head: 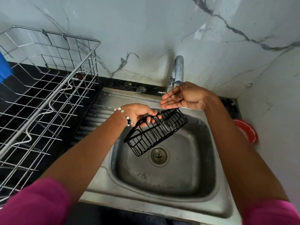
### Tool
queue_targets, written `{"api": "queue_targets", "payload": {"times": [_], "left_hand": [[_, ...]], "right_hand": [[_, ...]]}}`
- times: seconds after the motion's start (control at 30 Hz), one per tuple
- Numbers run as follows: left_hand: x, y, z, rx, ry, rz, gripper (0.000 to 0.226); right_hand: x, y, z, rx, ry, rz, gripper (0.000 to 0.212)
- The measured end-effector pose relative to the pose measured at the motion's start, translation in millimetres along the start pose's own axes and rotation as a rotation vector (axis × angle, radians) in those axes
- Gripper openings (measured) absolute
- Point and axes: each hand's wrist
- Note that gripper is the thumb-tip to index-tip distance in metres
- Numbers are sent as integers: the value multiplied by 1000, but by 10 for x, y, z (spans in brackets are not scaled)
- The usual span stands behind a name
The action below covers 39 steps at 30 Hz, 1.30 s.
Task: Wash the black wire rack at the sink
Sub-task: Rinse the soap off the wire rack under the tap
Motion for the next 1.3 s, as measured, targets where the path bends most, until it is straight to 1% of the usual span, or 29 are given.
{"api": "queue_targets", "payload": {"times": [0.13, 0.27, 0.33, 0.4, 0.47, 0.57, 0.6, 0.67, 0.7, 0.73, 0.8, 0.83, 0.9, 0.93, 1.03, 1.13, 1.17, 1.27, 1.3], "left_hand": [[36, -96, -92, 2, -26, 37, 24], [72, -188, -170, -6, 3, 86, 28], [103, -179, -209, -12, 85, 142, 31], [124, -129, -253, 28, 136, 193, 31], [144, -83, -298, 75, 63, 170, 30], [182, -77, -364, 115, -125, 130, 29], [187, -79, -381, 132, -217, 123, 31], [194, -86, -392, 169, -367, 110, 38], [201, -91, -399, 183, -425, 104, 39], [213, -98, -401, 195, -467, 109, 40], [233, -91, -395, 206, -486, 132, 40], [247, -89, -386, 210, -480, 139, 41], [265, -89, -375, 223, -470, 151, 39], [273, -99, -369, 233, -468, 157, 36], [299, -152, -341, 257, -477, 154, 37], [320, -203, -328, 270, -506, 175, 42], [326, -221, -326, 275, -510, 183, 41], [356, -269, -325, 279, -501, 207, 39], [359, -270, -321, 282, -503, 209, 38]], "right_hand": [[12, 9, 19, 15, -127, 102, 29], [-10, -14, 61, 23, -78, 104, 29], [10, -26, 73, 17, -80, 120, 30], [44, -26, 91, -3, -33, 101, 30], [83, -24, 107, -11, 23, 79, 31], [85, -6, 117, -4, -63, 200, 25], [75, -12, 110, -10, -56, 205, 25], [63, -35, 83, -31, 30, 151, 27], [61, -42, 68, -33, 40, 149, 27], [60, -38, 52, -29, 17, 187, 25], [47, -12, 43, -34, -24, 276, 23], [40, 2, 44, -36, 11, 271, 24], [47, 21, 50, -41, 105, 202, 27], [54, 31, 56, -34, 109, 195, 27], [42, 53, 76, -13, 11, 264, 22], [33, 34, 74, -18, 85, 142, 28], [36, 36, 69, -15, 91, 135, 28], [12, 49, 71, -12, 0, 256, 22], [1, 47, 69, -13, 8, 240, 23]]}}
Point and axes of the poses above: each hand's wrist, its own y-axis towards the middle knuckle, its own x-axis out of the palm, z = x × y, and after that the axes turned 1 degree about y, right-handed
